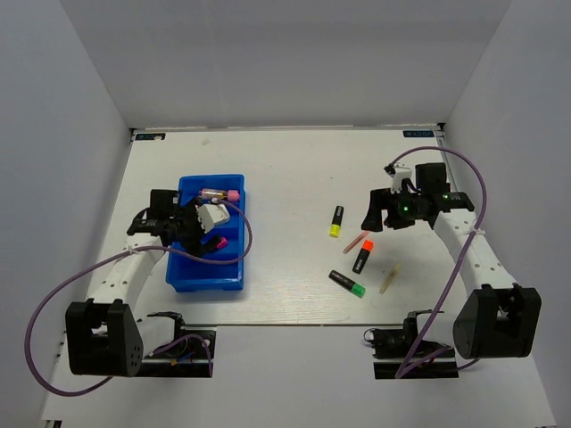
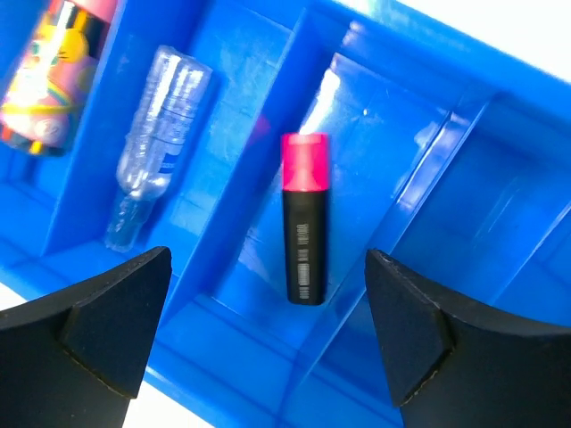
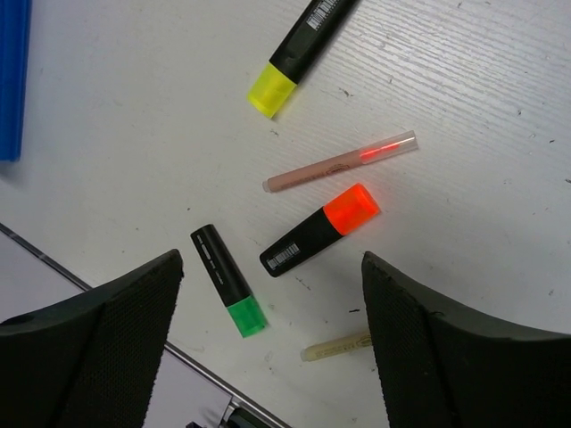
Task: Sort the stationery into containers
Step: Place the pen in the storage box, then pick up the pen from the center of the board.
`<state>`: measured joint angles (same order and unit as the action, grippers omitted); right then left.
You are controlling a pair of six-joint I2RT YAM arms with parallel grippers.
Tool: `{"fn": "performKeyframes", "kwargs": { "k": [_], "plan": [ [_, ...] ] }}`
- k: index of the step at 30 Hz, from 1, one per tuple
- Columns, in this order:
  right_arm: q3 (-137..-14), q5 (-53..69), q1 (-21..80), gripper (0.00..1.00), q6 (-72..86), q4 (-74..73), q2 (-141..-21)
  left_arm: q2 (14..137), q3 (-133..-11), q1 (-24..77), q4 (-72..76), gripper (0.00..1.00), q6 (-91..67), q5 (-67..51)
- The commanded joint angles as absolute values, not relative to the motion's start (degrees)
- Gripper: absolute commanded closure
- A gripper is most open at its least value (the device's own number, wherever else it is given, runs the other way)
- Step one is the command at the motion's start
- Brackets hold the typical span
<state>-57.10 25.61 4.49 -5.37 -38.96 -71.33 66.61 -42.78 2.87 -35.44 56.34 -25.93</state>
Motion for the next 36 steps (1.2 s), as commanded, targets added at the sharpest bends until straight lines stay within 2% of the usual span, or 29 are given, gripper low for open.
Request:
{"fn": "performKeyframes", "kwargs": {
  "k": [1,3,4,6,7,10,11,13,14,15,16,17,18,19,20,21,22,23,25,30,36],
  "plan": [
    [-56.51,26.81,4.13,0.19,-6.68,-39.29,-71.72,62.67,-45.61,3.08,-35.15,0.00,51.08,-27.59],
    [-56.25,26.98,4.13,0.28,-6.85,-39.29,-71.81,59.86,-47.19,4.13,-34.98,0.00,47.49,-29.09],
    [-56.34,26.90,4.13,0.53,-6.77,-39.03,-71.81,59.07,-47.55,5.26,-33.41,0.00,42.76,-28.92],
    [-55.55,26.55,4.22,0.91,-6.68,-38.41,-71.81,56.61,-48.51,8.69,-32.09,0.00,32.34,-28.75],
    [-55.29,26.02,4.48,1.00,-6.68,-37.97,-71.89,56.51,-48.95,11.66,-30.95,0.00,25.38,-27.96],
    [-55.45,27.59,5.45,1.00,-6.77,-34.37,-74.17,59.66,-54.38,19.22,-35.04,0.00,13.21,-21.02],
    [-56.07,28.38,6.32,1.00,-6.42,-35.58,-76.70,60.55,-57.19,20.38,-36.37,0.28,5.44,-19.79],
    [-60.63,30.40,7.29,0.98,-3.97,-37.34,-82.41,64.33,-60.71,21.44,-41.03,0.76,2.57,-21.96],
    [-62.99,30.50,7.82,0.93,-1.69,-37.27,-84.09,64.86,-60.30,21.88,-40.96,1.00,-5.02,-22.06],
    [-64.24,29.98,9.39,0.87,-0.36,-37.27,-86.90,64.78,-60.12,25.54,-40.87,1.00,-6.40,-19.62],
    [-68.08,27.88,10.10,0.79,1.48,-37.09,-89.88,64.25,-59.07,27.32,-39.91,1.00,-6.85,-18.82],
    [-69.51,25.16,11.76,0.73,2.80,-37.35,-91.22,63.64,-57.24,29.16,-39.64,0.93,-7.12,-15.59],
    [-70.74,22.00,13.34,0.55,3.42,-37.53,-92.54,61.72,-56.43,35.27,-39.03,0.77,-7.64,-9.29],
    [-73.88,20.58,14.93,0.47,4.99,-37.70,-95.51,59.52,-54.34,37.16,-38.24,0.58,-7.56,-2.96],
    [-74.61,18.13,15.81,0.45,5.71,-37.88,-96.41,57.07,-52.05,39.27,-38.06,0.35,-6.69,-0.38],
    [-75.14,16.10,16.60,0.39,6.32,-37.53,-97.98,55.82,-49.77,43.20,-37.80,0.28,-6.51,3.13],
    [-75.84,14.87,18.96,0.36,7.72,-36.92,-99.39,52.77,-48.88,46.64,-37.44,0.21,-6.16,10.39],
    [-76.37,13.20,19.85,0.35,8.52,-36.57,-100.19,51.95,-46.69,48.24,-37.53,0.16,-6.33,12.63],
    [-77.78,6.61,22.39,0.35,10.53,-36.13,-103.78,50.37,-45.97,52.28,-38.49,0.12,-7.81,19.47],
    [-81.47,-3.76,24.95,0.35,15.46,-36.99,-110.21,44.48,-44.83,60.55,-41.57,0.01,-11.42,25.93],
    [-80.25,-6.95,25.57,0.36,17.84,-35.33,-112.41,40.87,-42.63,61.96,-43.85,0.01,-13.27,27.25]
  ]
}}
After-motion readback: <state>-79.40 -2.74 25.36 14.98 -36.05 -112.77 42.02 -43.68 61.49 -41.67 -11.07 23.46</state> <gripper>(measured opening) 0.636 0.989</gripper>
